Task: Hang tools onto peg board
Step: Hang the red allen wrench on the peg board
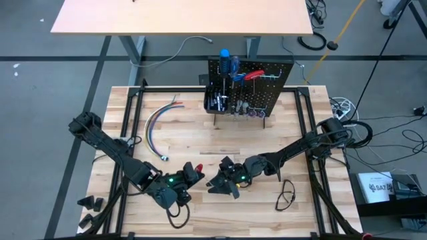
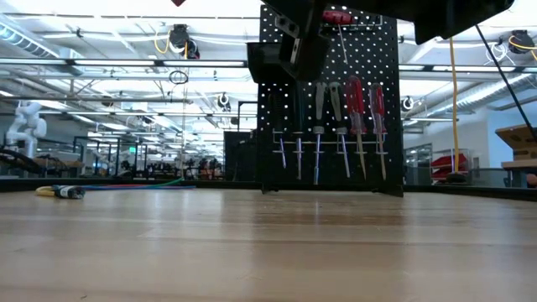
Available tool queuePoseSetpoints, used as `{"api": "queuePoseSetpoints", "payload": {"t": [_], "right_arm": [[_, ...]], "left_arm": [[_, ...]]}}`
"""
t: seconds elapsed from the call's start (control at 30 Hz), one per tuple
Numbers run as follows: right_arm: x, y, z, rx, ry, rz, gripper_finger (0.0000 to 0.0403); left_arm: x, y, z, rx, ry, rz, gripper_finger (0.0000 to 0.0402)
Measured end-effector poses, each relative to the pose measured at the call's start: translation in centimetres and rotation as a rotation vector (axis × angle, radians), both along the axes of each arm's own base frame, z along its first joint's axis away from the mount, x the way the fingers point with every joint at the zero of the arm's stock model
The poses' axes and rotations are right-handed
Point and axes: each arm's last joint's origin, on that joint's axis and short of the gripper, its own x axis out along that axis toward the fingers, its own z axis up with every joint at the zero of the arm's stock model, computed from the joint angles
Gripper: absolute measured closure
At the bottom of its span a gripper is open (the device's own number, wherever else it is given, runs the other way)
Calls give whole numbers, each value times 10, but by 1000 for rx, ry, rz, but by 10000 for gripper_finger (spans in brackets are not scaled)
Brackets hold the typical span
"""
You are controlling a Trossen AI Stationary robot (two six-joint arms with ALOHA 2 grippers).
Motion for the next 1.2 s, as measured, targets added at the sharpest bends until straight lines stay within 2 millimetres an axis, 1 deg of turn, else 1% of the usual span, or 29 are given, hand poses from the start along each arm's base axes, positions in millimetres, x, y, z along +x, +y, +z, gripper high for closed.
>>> {"api": "queuePoseSetpoints", "payload": {"t": [0.13,0.27,0.43,0.57,0.73,0.83,1.2], "right_arm": [[0,0,0,1,1,1,220],[0,0,0,0,1,6,259],[0,0,0,0,2,6,295],[0,-1,0,-3,1,2,314],[1,-2,0,-18,-5,-3,328],[1,-2,0,-31,-10,-7,338],[1,-3,-2,-57,0,-9,396]], "left_arm": [[2,2,-1,19,23,-31,400],[1,0,-1,91,49,-90,400],[-1,-3,-1,144,60,-123,400],[0,-2,-1,169,55,-103,400],[1,0,-1,181,59,-104,400],[1,-1,-2,163,71,-136,400],[1,-2,-2,158,79,-153,400]]}}
